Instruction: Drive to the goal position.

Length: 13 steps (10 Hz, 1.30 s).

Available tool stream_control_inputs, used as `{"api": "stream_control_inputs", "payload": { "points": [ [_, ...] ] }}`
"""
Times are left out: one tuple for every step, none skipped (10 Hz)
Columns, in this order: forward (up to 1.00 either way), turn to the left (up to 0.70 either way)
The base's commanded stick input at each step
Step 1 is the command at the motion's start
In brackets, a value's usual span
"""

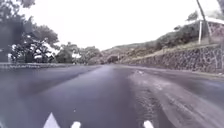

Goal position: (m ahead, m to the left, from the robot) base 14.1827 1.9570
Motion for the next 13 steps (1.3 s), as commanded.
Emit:
{"api": "stream_control_inputs", "payload": {
  "points": [
    [0.7,0.0],
    [0.7,0.0],
    [0.7,0.0],
    [0.7,0.0],
    [0.7,0.0],
    [0.7,0.0],
    [0.7,0.0],
    [0.7,0.0],
    [0.7,0.0],
    [0.7,0.0],
    [0.7,0.0],
    [0.7,0.0],
    [0.7,0.0]
  ]
}}
